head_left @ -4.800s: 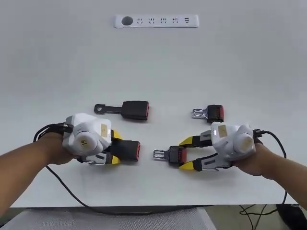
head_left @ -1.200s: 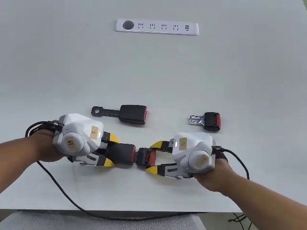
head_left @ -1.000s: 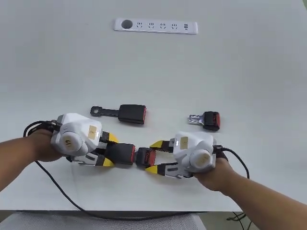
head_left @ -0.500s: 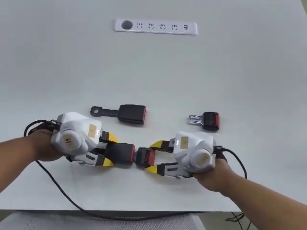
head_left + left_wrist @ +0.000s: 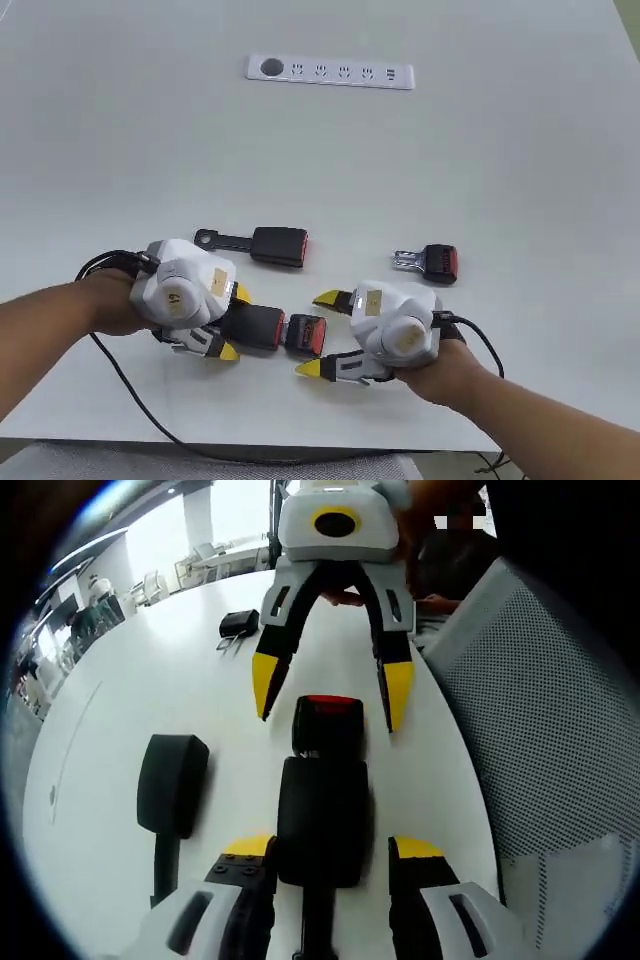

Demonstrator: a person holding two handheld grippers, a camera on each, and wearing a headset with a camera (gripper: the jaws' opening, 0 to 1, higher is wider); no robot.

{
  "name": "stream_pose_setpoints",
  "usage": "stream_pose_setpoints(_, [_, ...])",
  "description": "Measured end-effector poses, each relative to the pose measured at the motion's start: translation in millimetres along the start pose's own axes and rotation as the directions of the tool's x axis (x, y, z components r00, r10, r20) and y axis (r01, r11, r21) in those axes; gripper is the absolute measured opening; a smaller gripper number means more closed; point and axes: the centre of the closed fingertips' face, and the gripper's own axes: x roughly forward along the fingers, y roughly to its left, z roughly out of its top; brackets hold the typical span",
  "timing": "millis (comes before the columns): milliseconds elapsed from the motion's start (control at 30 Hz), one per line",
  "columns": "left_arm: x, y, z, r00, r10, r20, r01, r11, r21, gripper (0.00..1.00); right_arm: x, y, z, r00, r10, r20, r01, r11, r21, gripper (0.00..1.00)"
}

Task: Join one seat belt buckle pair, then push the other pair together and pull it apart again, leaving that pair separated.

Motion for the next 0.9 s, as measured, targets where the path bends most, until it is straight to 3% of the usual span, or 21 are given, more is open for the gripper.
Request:
stream_pose_setpoints(67, [-1.4, 2.1, 3.3, 0.9996, 0.02, 0.018, -0.02, 1.0, 0.003, 0.52, -1.2, -2.5, 1.6, 0.9999, -0.012, 0.006, 0.012, 1.0, 0.01, 0.62])
stream_pose_setpoints(167, [-4.6, 3.8, 11.8, 0.9978, 0.04, 0.053, -0.037, 0.997, -0.061, 0.59, -2.6, -3.9, 1.2, 0.9997, -0.025, 0.008, 0.025, 1.0, 0.011, 0.65])
stream_pose_setpoints(267, [-6.6, 6.0, 13.1, 0.997, 0.063, 0.045, -0.06, 0.996, -0.067, 0.69, -5.7, -4.8, 1.2, 0.9996, -0.029, 0.008, 0.029, 0.999, 0.02, 0.66])
stream_pose_setpoints(433, [-16.1, 12.5, 18.4, 0.993, 0.095, 0.07, -0.088, 0.992, -0.093, 0.71, -15.1, -10.9, 4.5, 0.9986, -0.047, 0.023, 0.046, 0.998, 0.043, 0.69])
stream_pose_setpoints(567, [-25.6, 22.4, 25.5, 0.9848, 0.141, 0.101, -0.127, 0.983, -0.134, 0.76, -27.5, -15.4, 6.1, 0.9977, -0.057, 0.035, 0.055, 0.997, 0.049, 0.75])
stream_pose_setpoints(900, [-43.2, 38.1, 38.1, 0.9767, 0.179, 0.118, -0.163, 0.977, -0.139, 0.81, -63.9, -46.7, -10.4, 0.9929, -0.108, 0.05, 0.104, 0.992, 0.066, 0.78])
